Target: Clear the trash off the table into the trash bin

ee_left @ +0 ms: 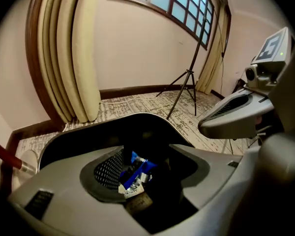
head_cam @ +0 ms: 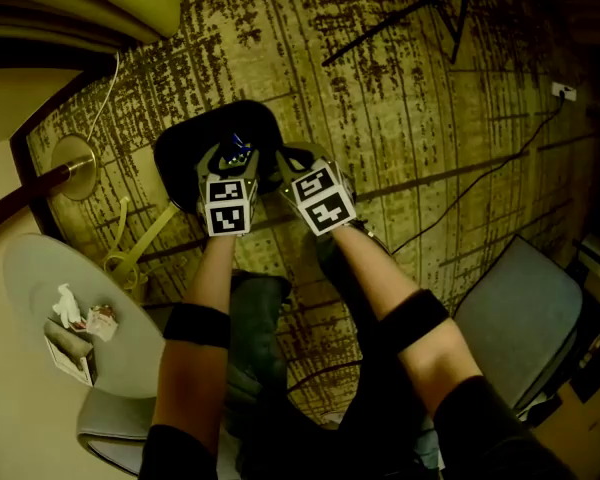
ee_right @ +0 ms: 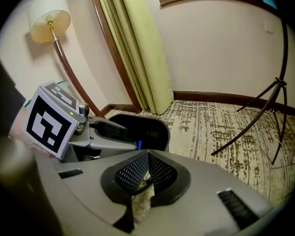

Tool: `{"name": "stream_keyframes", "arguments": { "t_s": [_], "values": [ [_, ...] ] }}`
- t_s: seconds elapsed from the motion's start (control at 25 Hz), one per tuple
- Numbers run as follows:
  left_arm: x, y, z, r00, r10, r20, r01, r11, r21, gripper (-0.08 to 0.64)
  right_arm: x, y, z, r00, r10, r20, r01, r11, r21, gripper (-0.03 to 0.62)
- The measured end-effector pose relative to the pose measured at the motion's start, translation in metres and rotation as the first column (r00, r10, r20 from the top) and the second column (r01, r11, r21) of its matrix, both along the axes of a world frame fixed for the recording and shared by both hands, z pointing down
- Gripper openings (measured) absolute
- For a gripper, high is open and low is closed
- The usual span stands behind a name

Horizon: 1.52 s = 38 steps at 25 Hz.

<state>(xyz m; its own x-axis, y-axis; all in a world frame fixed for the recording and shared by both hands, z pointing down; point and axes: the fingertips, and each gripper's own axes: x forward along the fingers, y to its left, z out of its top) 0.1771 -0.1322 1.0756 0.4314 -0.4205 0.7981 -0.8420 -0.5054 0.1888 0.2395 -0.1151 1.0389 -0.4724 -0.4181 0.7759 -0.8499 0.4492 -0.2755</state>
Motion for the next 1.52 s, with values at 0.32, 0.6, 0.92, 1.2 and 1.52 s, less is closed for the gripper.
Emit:
{"name": "stream_keyframes", "arguments": {
  "t_s": [0.32,0.6,0.92,1.2,1.52],
  "values": [
    [0.003,-0.001,-0.041,1.000,0.007,-0.004,-0.007,1.000,0.015,0.308,0.006,0.000,-0.036,1.000,0.006,-0.008,-0.006,1.000,0.002,0.002],
    [0.001,0.011,-0.165,0.999,-0.020,-0.025,0.021,0.999,0.050,0.219,0.006,0.003,-0.139,1.000,0.002,0.003,-0.002,1.000,0.013,0.002],
    [-0.012,0.015,-0.366,0.992,-0.109,-0.067,0.120,0.975,0.187,0.000,0.003,-0.017,-0.312,0.999,-0.033,0.019,0.030,0.991,0.128,0.002],
    [-0.056,0.026,-0.514,0.973,-0.214,-0.088,0.231,0.924,0.305,0.000,-0.021,-0.020,-0.445,0.993,-0.110,0.048,0.096,0.965,0.242,0.002],
    [-0.163,0.074,-0.590,0.901,-0.429,-0.068,0.420,0.821,0.385,0.000,-0.128,-0.006,-0.515,0.927,-0.370,0.062,0.331,0.885,0.328,0.002]
  ]
}}
